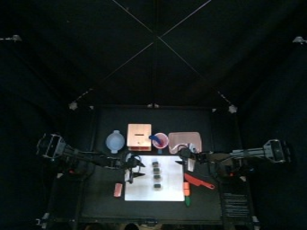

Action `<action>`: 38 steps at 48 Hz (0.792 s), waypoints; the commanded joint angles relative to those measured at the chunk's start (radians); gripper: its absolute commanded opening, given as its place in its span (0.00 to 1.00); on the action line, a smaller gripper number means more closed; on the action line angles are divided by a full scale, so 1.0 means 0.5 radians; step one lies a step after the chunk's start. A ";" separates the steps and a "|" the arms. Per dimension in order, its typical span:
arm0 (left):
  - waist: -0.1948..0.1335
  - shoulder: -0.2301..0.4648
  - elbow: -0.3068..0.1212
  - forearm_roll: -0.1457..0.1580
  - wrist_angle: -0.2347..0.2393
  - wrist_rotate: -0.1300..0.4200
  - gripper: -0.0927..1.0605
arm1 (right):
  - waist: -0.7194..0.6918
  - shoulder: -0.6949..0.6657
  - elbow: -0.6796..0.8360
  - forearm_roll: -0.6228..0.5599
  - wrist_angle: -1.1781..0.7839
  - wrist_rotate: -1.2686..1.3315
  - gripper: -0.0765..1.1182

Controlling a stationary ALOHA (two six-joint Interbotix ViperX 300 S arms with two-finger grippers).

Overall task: Place sushi on board then cut the sushi with the knife then place the pieces on the plate
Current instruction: Place the 4 sushi pieces on the plate

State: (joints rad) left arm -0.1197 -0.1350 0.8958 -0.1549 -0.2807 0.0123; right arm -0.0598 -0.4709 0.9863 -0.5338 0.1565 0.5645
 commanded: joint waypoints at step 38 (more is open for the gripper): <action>0.052 -0.034 0.123 -0.034 -0.006 0.006 0.81 | -0.040 1.074 -0.733 -0.138 -0.249 0.012 0.84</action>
State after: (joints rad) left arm -0.0966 -0.1365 0.9664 -0.1703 -0.2807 0.0123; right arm -0.0859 0.0813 0.6473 -0.6090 0.0276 0.5691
